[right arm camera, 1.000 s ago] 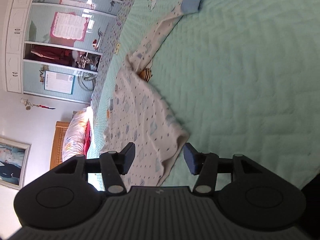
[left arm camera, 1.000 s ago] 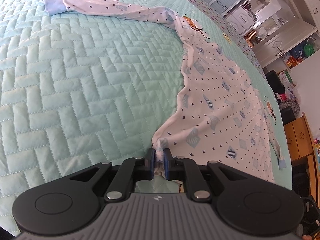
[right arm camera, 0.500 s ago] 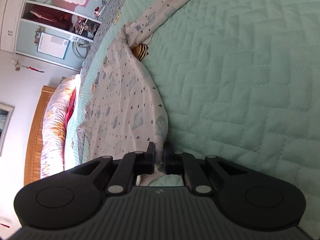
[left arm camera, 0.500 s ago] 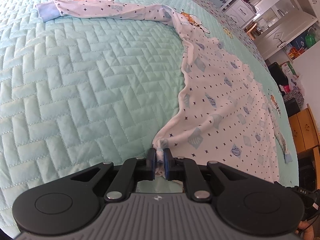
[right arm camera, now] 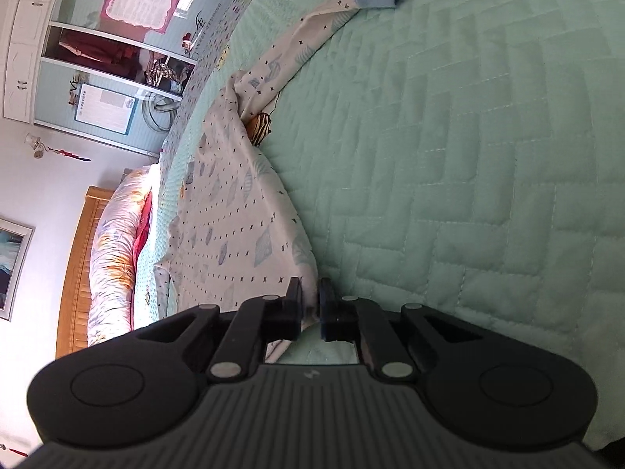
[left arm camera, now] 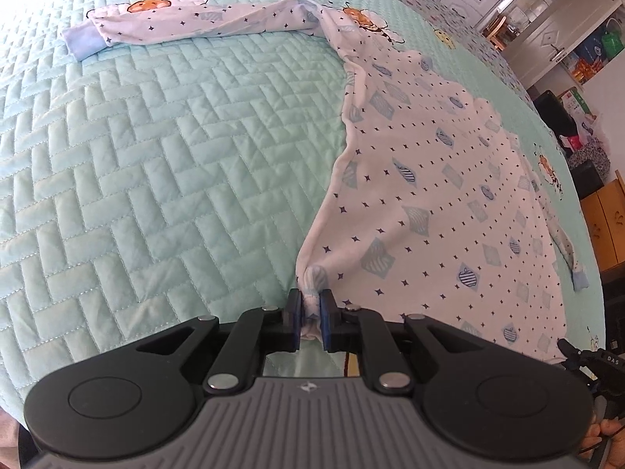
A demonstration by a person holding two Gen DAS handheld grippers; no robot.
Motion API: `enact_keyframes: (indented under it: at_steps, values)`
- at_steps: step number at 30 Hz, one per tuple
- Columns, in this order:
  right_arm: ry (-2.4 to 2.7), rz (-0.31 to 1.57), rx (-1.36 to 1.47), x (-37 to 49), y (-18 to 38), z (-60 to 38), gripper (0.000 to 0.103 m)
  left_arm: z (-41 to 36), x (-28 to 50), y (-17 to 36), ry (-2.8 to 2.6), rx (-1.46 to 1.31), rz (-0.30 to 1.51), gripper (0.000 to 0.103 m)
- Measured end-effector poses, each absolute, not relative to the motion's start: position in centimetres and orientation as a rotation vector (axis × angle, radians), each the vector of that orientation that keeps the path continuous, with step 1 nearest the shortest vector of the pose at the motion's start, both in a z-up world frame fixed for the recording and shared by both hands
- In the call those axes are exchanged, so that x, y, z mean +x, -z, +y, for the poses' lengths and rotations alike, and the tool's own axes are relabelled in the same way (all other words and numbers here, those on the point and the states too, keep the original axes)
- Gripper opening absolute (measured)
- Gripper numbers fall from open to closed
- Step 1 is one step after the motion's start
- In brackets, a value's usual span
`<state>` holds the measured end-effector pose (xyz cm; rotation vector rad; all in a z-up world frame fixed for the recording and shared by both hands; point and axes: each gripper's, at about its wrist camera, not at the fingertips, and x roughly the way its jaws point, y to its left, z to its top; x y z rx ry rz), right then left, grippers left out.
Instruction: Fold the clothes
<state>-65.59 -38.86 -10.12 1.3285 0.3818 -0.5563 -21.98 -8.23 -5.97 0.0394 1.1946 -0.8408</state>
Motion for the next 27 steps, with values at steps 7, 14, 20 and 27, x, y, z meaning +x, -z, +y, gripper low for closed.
enact_keyframes:
  at_steps: [7,14,20,27]
  values:
    - [0.540,0.414,1.293,-65.5,9.6,-38.3,0.008,-7.8,-22.0,5.9,0.808,0.016,1.196,0.012]
    - [0.477,0.412,1.358,-65.9,9.9,-37.7,0.013,-7.6,-22.1,5.6,0.787,0.020,1.197,0.014]
    - [0.547,0.367,1.307,-67.5,8.1,-38.8,0.038,-6.4,-21.8,3.9,0.684,0.026,1.155,0.013]
    - [0.546,0.275,1.355,-67.2,8.9,-40.0,0.052,-9.8,-22.8,-0.4,0.885,-0.027,0.989,0.028]
